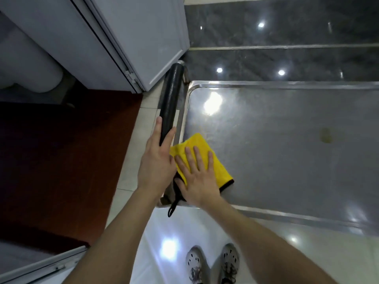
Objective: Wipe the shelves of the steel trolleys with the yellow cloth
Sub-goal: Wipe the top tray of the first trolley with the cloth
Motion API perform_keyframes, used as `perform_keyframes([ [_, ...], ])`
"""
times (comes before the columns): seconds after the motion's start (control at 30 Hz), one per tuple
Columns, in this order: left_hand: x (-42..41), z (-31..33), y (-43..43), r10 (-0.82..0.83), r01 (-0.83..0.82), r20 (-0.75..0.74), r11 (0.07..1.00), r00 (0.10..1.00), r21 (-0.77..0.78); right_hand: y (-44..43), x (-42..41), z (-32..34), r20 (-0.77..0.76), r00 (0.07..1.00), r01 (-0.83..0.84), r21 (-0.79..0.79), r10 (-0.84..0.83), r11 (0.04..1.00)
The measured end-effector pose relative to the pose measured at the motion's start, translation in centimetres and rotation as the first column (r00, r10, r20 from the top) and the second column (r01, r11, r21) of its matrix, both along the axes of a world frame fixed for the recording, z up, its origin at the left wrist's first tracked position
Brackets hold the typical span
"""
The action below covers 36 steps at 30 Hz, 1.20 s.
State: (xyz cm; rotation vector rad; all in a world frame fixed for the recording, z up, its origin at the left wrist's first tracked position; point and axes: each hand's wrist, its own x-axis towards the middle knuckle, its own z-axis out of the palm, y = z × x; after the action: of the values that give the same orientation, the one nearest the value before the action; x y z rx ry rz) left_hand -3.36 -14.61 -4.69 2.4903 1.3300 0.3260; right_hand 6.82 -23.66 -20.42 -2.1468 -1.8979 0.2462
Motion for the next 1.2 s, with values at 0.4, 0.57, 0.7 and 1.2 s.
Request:
perform_keyframes([
  [0.4,-0.2,1.5,-0.9,0.006,-0.004,0.034,0.998,0.999,-0.055,-13.9,7.8,2.6,0.068,0.946,0.323,-0.209,-0.316,0.923],
  [0.57,0.4,1.3,-1.0,-0.038,0.096,-0.289,0.977,0.956,0.190,-17.2,12.4,3.9,0.152,0.865,0.500,-0.343,-0.478,0.796],
  [0.7,5.0,0.6,-3.8,-0.350,0.412,-0.444,0.910,0.824,0.047,-16.7,11.6,3.9,0.163,0.865,0.502,-0.327,-0.475,0.801],
  [1.2,19.6,-4.0,3.1,-0.348,0.205,-0.522,0.927,0.779,-0.313,-13.2,18.8,-0.4,0.059,0.916,0.398,-0.028,-0.396,0.917],
])
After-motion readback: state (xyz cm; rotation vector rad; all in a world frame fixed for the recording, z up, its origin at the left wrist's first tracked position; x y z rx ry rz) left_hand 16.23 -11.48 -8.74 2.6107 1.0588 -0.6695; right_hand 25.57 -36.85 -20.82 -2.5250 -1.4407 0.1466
